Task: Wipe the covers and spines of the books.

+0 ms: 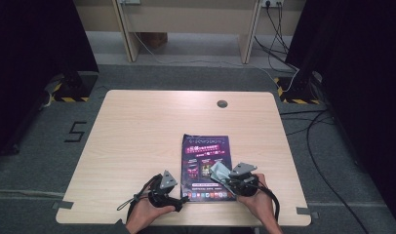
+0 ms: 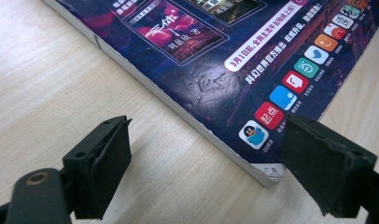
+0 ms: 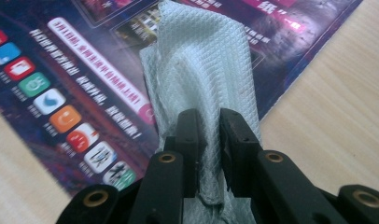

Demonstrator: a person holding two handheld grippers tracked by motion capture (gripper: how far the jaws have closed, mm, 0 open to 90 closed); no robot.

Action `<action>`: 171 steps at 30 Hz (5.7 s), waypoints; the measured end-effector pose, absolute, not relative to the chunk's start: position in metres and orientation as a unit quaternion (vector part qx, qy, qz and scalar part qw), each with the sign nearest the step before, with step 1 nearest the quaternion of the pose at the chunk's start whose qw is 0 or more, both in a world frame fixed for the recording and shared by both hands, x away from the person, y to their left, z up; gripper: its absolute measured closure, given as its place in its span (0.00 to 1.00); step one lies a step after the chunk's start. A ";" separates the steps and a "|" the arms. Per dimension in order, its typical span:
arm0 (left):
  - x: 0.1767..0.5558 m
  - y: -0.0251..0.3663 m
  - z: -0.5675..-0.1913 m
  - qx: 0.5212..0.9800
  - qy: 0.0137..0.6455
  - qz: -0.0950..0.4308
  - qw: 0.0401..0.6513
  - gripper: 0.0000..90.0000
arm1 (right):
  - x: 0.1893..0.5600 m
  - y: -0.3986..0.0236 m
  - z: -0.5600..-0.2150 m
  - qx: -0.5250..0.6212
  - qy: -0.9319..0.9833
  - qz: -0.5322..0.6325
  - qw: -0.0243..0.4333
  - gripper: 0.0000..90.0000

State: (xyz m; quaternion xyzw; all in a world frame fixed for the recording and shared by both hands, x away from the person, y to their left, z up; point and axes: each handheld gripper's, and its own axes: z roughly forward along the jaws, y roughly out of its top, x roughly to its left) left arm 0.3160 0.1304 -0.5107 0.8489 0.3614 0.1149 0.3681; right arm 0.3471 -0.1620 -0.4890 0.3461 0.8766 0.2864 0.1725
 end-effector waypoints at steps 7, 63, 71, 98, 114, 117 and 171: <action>0.315 0.131 -0.512 0.847 0.362 0.116 0.371 0.17 | 0.376 -0.160 -0.488 0.359 0.872 0.278 0.181 0.87; 0.318 0.134 -0.514 0.843 0.370 0.097 0.378 0.17 | 0.490 -0.029 -0.489 0.313 0.891 0.267 0.191 0.87; 0.318 0.134 -0.514 0.843 0.370 0.097 0.378 0.17 | 0.477 -0.028 -0.490 0.296 0.896 0.275 0.185 0.87; 0.317 0.135 -0.515 0.839 0.372 0.103 0.384 0.16 | 0.427 -0.074 -0.493 0.290 0.892 0.306 0.166 0.87; 0.315 0.182 -0.498 0.822 0.385 0.114 0.403 0.20 | 0.395 -0.055 -0.491 0.248 0.909 0.310 0.129 0.86; 0.318 0.199 -0.496 0.808 0.412 0.128 0.401 0.20 | 0.387 -0.055 -0.491 0.234 0.912 0.313 0.128 0.86; 0.319 0.185 -0.502 0.811 0.407 0.094 0.410 0.20 | 0.325 -0.139 -0.489 0.279 0.900 0.311 0.120 0.86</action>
